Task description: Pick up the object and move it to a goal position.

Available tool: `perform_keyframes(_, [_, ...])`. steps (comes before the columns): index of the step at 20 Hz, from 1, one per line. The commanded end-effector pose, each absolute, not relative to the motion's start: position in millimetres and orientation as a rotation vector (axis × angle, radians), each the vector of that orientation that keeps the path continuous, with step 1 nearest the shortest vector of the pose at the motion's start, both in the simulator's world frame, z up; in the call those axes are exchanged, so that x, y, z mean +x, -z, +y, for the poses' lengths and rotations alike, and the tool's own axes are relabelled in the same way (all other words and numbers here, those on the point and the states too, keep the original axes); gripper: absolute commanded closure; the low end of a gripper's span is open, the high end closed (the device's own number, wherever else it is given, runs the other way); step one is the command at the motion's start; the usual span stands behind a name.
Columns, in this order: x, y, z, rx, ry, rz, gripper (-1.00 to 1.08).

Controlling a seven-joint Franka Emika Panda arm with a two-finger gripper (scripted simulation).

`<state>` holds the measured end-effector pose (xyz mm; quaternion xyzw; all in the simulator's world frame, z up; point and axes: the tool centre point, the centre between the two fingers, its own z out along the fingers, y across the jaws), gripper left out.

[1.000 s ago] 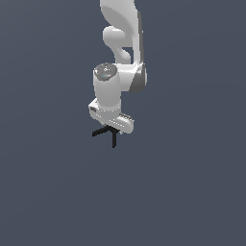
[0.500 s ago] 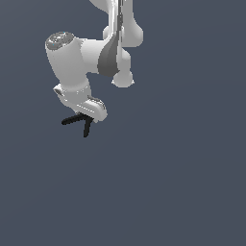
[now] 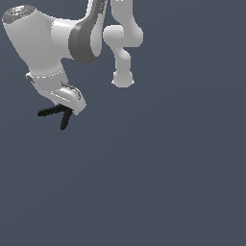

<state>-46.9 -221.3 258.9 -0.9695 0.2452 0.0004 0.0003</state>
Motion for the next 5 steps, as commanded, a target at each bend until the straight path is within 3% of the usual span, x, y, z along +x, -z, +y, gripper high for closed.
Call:
perform_keyframes(1, [-46.0, -265.3, -228.5, -3.046, 0.0, 0.768, 1.08])
perform_keyframes(5, [-45.7, -268.2, -232.4, -3.046, 0.0, 0.768, 1.08])
